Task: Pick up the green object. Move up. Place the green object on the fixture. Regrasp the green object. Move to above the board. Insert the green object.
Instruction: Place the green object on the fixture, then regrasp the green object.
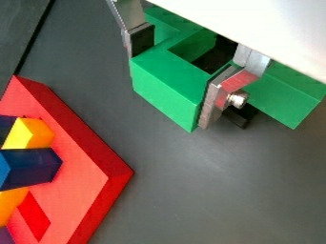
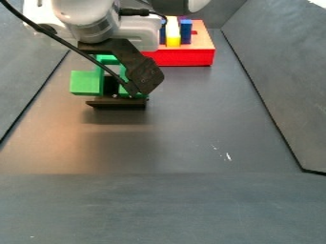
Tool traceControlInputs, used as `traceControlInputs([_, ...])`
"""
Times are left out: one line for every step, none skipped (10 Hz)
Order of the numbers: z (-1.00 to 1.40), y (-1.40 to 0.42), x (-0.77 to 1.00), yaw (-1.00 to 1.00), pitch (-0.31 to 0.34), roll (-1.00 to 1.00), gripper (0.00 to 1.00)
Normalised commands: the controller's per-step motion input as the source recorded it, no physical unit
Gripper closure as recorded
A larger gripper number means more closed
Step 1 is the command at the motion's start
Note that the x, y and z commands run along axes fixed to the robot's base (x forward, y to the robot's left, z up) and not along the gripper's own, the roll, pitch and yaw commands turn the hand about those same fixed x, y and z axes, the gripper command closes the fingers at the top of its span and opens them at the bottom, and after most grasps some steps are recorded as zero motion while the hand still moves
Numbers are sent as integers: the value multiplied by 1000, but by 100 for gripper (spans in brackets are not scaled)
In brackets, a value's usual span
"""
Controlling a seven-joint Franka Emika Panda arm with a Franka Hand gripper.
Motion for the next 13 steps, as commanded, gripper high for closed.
traceControlInputs([-109,0,-100,0,0,-80,100])
traceControlInputs([-80,0,-66,0,0,-57,100])
traceControlInputs([0,0,0,0,0,29,100])
traceControlInputs([0,0,0,0,0,94,100])
traceControlInputs([0,0,0,0,0,74,100])
traceControlInputs([0,0,0,0,0,77,100])
traceControlInputs([0,0,0,0,0,71,100])
traceControlInputs([0,0,0,0,0,86,100])
traceControlInputs([0,0,0,0,0,0,0])
traceControlInputs([0,0,0,0,0,-6,0])
traceControlInputs([14,34,71,-89,11,-171,0])
traceControlInputs([106,117,123,-111,83,-171,0])
traceControlInputs([354,166,129,-123,211,-160,0])
